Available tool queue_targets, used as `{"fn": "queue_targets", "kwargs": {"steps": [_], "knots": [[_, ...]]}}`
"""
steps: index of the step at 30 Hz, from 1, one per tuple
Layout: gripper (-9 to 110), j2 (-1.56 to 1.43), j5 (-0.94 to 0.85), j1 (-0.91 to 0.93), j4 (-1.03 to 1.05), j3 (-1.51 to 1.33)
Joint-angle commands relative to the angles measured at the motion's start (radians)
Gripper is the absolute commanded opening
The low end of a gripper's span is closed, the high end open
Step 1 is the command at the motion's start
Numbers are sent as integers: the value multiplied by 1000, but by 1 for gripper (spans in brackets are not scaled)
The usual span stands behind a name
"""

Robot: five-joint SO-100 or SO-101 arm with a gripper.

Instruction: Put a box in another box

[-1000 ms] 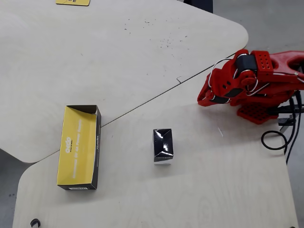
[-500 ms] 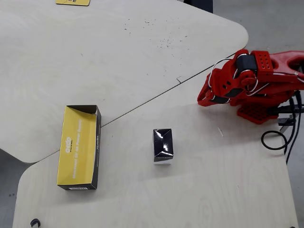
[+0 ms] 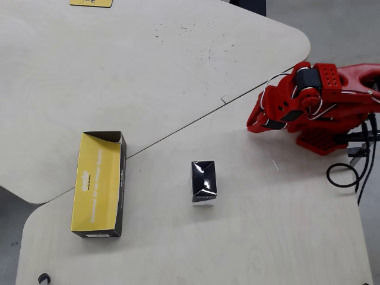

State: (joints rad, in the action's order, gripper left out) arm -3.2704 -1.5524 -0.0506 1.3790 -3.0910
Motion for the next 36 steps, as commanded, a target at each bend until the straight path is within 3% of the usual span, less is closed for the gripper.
{"fn": "queue_targets", "kwargs": {"steps": [1,17,20,29,36], "knots": [[0,0,-5,-32,28,6],[0,0,-6,-41,28,6],[0,0,-97,18,11,8],[15,-2,405,143,-472,91],[24,-2,764,172,-549,414]]}}
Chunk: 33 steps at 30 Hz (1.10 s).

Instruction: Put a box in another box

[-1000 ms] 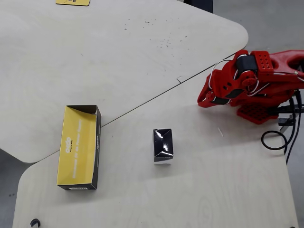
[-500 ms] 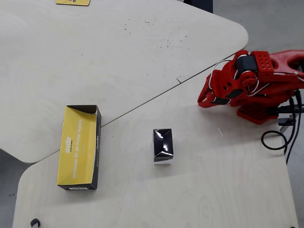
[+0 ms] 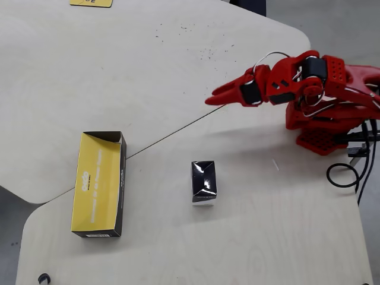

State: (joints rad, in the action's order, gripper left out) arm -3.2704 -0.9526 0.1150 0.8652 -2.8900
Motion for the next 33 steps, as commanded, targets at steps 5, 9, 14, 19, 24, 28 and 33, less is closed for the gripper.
{"fn": "queue_targets", "kwargs": {"steps": [5,9,14,19,24,28,33], "knots": [[30,155,454,-54,66,560],[30,540,695,-137,290,1011],[31,919,937,-270,589,1459],[32,1074,1066,-414,741,1649],[32,1150,1229,-543,825,1635],[34,1198,1379,-609,804,1503],[39,1312,1500,-692,775,1439]]}}
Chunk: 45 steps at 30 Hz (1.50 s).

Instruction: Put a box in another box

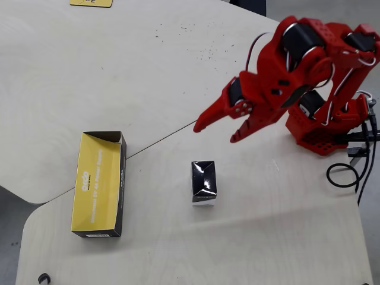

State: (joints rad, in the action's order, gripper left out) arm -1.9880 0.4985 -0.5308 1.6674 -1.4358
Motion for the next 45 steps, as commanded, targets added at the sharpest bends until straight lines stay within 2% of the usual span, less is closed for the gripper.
{"fn": "queue_targets", "kwargs": {"steps": [1,15,26,34,38,45], "knots": [[41,55,60,-61,-28,-28],[43,324,75,-75,-160,-143],[41,445,-15,-100,-359,-204],[39,506,-91,-46,-509,-327],[34,503,-127,-17,-552,-365],[17,477,-160,32,-545,-356]]}}
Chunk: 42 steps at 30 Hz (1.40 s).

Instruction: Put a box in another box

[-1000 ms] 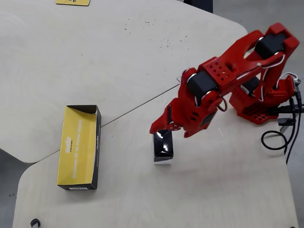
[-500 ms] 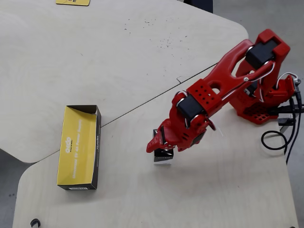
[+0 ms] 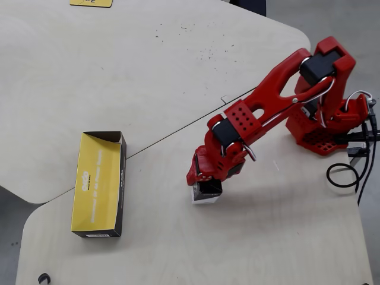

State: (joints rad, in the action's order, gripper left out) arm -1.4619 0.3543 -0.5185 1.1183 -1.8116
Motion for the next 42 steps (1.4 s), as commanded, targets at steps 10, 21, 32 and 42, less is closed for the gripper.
{"fn": "queue_targets", "kwargs": {"steps": [10,21,32,42], "knots": [[8,-140,-107,120,207,247],[8,-117,-202,150,356,706],[8,84,-215,112,245,864],[8,184,-314,132,37,908]]}}
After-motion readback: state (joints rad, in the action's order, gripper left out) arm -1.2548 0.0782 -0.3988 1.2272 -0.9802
